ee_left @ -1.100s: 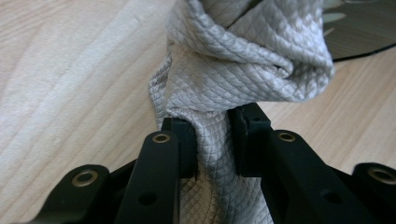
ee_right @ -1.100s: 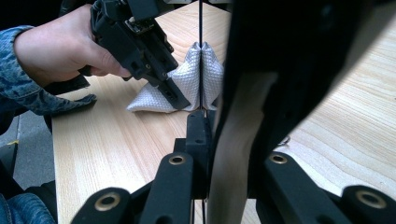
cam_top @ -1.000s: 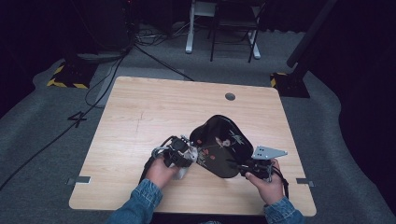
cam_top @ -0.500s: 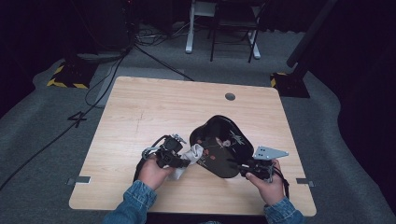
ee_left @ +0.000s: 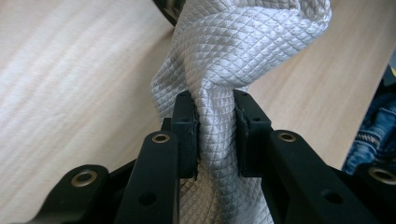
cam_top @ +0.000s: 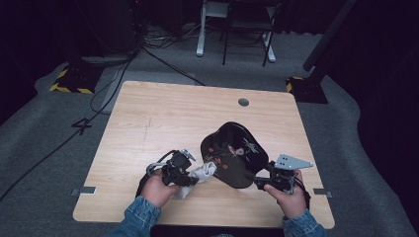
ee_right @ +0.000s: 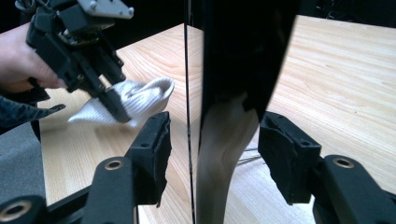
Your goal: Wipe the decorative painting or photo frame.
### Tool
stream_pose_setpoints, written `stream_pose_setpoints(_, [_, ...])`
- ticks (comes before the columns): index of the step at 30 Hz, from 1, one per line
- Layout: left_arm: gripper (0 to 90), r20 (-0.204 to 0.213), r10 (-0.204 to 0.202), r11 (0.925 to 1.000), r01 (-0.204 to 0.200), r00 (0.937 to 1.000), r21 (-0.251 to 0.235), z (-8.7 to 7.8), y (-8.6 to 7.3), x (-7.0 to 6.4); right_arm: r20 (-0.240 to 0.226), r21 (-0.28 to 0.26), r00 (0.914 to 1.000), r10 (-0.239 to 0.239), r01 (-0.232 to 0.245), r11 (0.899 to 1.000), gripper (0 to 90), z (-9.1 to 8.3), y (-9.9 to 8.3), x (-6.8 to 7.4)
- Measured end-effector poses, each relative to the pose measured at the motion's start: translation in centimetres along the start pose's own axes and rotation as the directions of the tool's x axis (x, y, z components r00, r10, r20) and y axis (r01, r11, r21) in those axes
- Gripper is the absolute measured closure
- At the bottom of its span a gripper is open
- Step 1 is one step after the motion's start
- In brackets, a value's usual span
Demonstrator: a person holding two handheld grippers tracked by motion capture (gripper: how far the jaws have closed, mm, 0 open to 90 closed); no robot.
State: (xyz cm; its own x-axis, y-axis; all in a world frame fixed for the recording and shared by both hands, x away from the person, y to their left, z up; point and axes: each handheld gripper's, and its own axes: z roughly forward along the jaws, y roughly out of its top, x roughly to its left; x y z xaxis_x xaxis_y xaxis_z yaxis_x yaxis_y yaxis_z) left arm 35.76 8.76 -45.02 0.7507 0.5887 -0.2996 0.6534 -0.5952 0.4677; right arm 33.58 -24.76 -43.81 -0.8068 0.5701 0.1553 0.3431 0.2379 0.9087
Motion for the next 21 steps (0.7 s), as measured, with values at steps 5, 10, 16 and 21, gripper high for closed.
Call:
stream_pose_setpoints(5, [73.3, 0.019, 0.031, 0.9992, -0.032, 0.9993, 0.023, 0.7, -0.2, -1.1, 0.004, -0.003, 1.0000, -0.002, 0.002, 1.000, 45.1, 0.0, 0.1, 0.0])
stream_pose_setpoints(10, [72.6, 0.037, 0.062, 0.9958, -0.065, 0.9974, 0.065, 2.3, -0.2, -2.1, 0.003, 0.000, 1.0000, -0.004, 0.004, 1.000, 45.5, 0.1, 0.1, 0.0])
stream_pose_setpoints(16, [59.5, 0.052, 0.065, 0.9931, -0.070, 0.9965, 0.094, 2.9, -0.3, -2.3, 0.007, -0.003, 1.0000, -0.003, 0.003, 1.000, 46.2, 0.1, 0.1, 0.0])
stream_pose_setpoints(21, [40.1, 0.094, 0.040, 0.9965, -0.047, 0.9948, 0.069, 2.4, -0.2, -1.9, 0.007, 0.002, 0.9999, -0.008, 0.008, 1.000, 46.2, 0.1, 0.1, 0.1])
